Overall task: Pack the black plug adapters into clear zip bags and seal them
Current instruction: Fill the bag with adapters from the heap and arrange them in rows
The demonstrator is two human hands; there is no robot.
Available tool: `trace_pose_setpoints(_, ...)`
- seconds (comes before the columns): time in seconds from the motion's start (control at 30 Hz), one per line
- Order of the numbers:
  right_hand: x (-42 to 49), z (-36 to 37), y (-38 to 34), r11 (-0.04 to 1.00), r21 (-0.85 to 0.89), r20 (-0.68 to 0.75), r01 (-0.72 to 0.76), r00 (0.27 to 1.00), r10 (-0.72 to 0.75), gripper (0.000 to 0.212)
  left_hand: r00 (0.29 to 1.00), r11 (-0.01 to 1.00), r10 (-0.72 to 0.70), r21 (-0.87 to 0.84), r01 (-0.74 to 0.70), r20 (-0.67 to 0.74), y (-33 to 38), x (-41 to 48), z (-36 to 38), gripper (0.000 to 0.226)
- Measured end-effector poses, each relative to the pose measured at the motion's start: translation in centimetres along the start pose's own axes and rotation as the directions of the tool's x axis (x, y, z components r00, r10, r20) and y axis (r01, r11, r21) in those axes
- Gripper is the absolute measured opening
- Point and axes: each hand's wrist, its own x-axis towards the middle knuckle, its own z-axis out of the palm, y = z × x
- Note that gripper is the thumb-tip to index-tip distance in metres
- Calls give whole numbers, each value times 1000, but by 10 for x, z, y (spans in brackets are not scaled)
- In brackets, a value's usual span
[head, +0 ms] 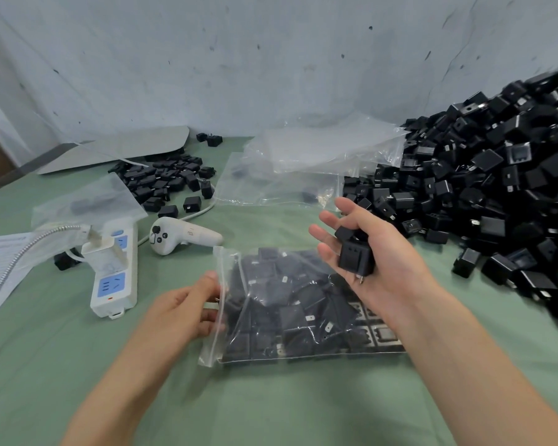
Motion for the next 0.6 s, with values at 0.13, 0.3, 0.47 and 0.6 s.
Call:
trace_pose_setpoints(0.13,0,1,1,1000,10,-4,-5,1000,5,26,998,974,65,220,-60,-15,0,-7,5,30)
trace_pose_setpoints(0.3,0,1,1,1000,20,-12,-14,1000,14,26,987,989,113,105,-101,-113,-4,-1,0,13)
trace_pose_setpoints(0.47,-1,1,0,1000,30,-17,-10,1000,10,26,995,996,83,-7,-84,-64,-4,-1,6,13)
trace_pose_setpoints(0.6,0,1,0,999,42,-16,-15,1000,16,27,1000,993,17,-113,-18,-16,-1,0,4,13)
